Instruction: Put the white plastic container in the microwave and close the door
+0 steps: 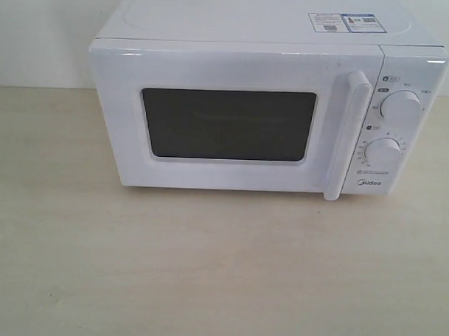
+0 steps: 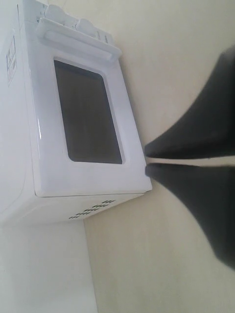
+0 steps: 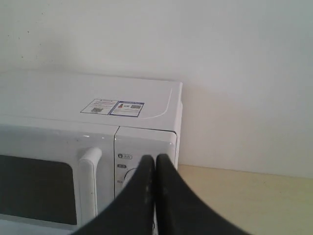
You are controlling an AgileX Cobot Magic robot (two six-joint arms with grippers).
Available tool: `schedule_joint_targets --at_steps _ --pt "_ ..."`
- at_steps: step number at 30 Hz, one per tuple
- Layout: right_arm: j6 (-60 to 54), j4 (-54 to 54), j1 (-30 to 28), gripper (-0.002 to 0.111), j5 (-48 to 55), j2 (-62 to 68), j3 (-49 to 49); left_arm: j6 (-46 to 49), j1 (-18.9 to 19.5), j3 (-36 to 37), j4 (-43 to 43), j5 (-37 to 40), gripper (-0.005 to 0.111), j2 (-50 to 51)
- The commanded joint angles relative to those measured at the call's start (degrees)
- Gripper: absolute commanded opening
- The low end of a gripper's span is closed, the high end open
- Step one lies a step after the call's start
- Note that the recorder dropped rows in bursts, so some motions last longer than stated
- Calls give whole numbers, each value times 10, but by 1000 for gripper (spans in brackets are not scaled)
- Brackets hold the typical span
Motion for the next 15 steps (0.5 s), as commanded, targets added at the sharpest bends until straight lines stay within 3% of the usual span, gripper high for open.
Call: schedule_joint_targets --at_steps 1,10,15 --pt "18 -20 -10 0 13 -81 48 1 -1 2 2 -1 4 -2" --pt "49 -22 -68 0 95 -239 144 1 -1 2 2 -1 4 -2" --pt "49 -27 -82 0 158 -240 179 1 -1 2 2 -1 4 -2"
